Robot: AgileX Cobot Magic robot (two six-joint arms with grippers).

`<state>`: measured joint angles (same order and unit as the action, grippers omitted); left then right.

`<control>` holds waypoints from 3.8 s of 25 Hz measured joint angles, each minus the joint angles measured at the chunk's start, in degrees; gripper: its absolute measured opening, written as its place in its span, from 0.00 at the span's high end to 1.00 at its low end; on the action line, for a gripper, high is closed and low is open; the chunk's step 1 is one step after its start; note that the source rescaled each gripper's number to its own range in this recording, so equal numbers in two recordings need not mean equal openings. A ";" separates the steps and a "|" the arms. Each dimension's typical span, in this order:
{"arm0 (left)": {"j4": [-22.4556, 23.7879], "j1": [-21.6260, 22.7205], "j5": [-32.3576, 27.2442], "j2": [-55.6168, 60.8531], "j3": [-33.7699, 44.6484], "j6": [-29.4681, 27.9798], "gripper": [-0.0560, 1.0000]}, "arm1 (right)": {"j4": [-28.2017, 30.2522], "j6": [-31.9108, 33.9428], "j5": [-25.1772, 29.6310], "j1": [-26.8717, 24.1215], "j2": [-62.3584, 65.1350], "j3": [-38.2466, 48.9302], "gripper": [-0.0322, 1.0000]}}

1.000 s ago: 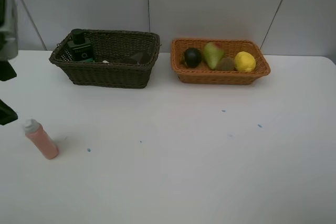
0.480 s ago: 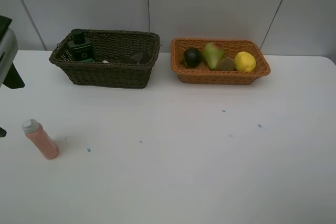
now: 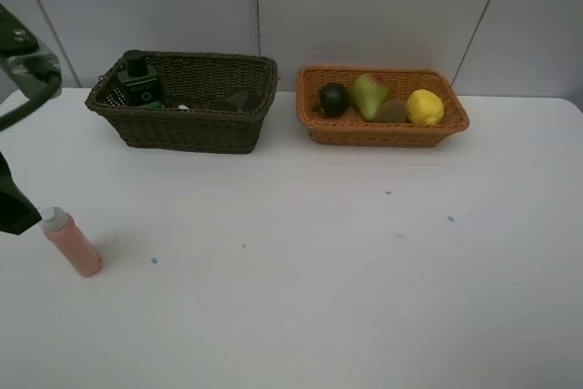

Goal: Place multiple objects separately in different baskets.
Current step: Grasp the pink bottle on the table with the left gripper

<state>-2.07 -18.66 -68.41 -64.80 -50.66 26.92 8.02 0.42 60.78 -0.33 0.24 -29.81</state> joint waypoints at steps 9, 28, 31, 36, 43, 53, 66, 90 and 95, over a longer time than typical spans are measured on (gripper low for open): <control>11.69 0.49 -1.04 -2.89 0.00 23.82 0.00 | 0.00 0.00 0.00 0.00 0.00 0.00 0.00; 12.29 2.65 9.13 -17.87 0.26 38.61 0.00 | 0.00 0.00 0.00 0.00 0.00 0.00 0.00; 12.29 2.65 10.08 -18.55 0.66 40.32 0.00 | 0.00 0.00 0.00 0.00 0.00 0.00 0.00; 12.23 2.65 14.11 -18.67 2.72 44.51 0.00 | 0.00 0.00 0.00 0.00 0.00 0.00 0.00; 12.72 2.65 24.53 -18.75 7.59 55.05 0.00 | 0.00 0.00 0.00 0.00 0.00 0.00 0.00; 13.01 2.65 27.13 -18.75 9.69 65.39 0.00 | 0.00 0.00 0.00 0.00 0.00 0.00 0.00; 13.12 2.65 27.06 -25.05 9.69 66.84 0.00 | 0.00 0.00 0.00 0.00 0.00 0.00 0.00; 12.74 2.65 29.65 -26.79 9.86 68.46 0.38 | 0.00 0.00 0.00 0.00 0.00 0.00 0.00; 12.74 2.65 28.94 -26.79 9.86 61.85 0.53 | 0.00 0.00 0.00 0.00 0.00 0.00 0.00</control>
<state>10.67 -16.01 -39.47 -91.59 -40.80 88.77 8.02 0.42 60.78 -0.33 0.24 -29.81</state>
